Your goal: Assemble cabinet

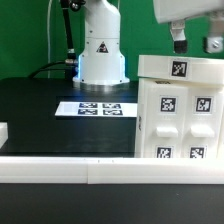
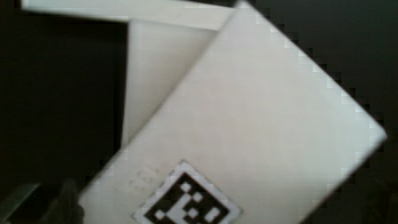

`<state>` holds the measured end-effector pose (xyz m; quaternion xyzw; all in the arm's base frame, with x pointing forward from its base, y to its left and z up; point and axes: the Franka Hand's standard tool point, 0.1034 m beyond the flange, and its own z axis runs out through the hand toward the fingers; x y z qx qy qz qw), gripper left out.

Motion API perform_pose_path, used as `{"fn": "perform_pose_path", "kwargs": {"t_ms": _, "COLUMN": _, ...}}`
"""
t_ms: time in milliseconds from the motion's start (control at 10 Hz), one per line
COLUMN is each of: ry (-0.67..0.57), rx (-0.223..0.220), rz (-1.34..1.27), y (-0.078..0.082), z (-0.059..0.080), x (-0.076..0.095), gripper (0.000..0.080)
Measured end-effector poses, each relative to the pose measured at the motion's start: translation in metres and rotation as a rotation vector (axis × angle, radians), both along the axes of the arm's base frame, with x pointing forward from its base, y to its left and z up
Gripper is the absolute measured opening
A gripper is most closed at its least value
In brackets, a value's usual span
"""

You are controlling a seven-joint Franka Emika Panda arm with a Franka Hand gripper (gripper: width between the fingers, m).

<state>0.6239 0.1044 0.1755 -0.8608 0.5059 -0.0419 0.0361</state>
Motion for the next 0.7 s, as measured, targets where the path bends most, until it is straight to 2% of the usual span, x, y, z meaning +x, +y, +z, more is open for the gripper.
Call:
{"fn": "perform_pose_path", "kwargs": {"t_ms": 100, "ry": 0.002, "rx": -0.026, "rz": 0.21, "y": 0.0039, "z": 0.0012, "x": -0.0005, "gripper": 0.0797}}
{"fn": "perform_pose_path", "kwargs": {"t_ms": 300, "ry": 0.048, "rx": -0.047, "rz": 0.455, "y": 0.0107, "z": 0.0019, "x": -0.0009, "gripper": 0.0797}}
{"fn": "perform_pose_path", "kwargs": {"t_ms": 600, "ry": 0.034, "rx": -0.074, "rz": 0.767, "y": 0.0098, "z": 0.0016, "x": 0.0009, "gripper": 0.0797}}
{"fn": "perform_pose_path", "kwargs": {"t_ms": 700, "ry": 0.018, "rx": -0.097, "rz": 0.97, "y": 0.0084, "z": 0.0023, "x": 0.003, "gripper": 0.0797}}
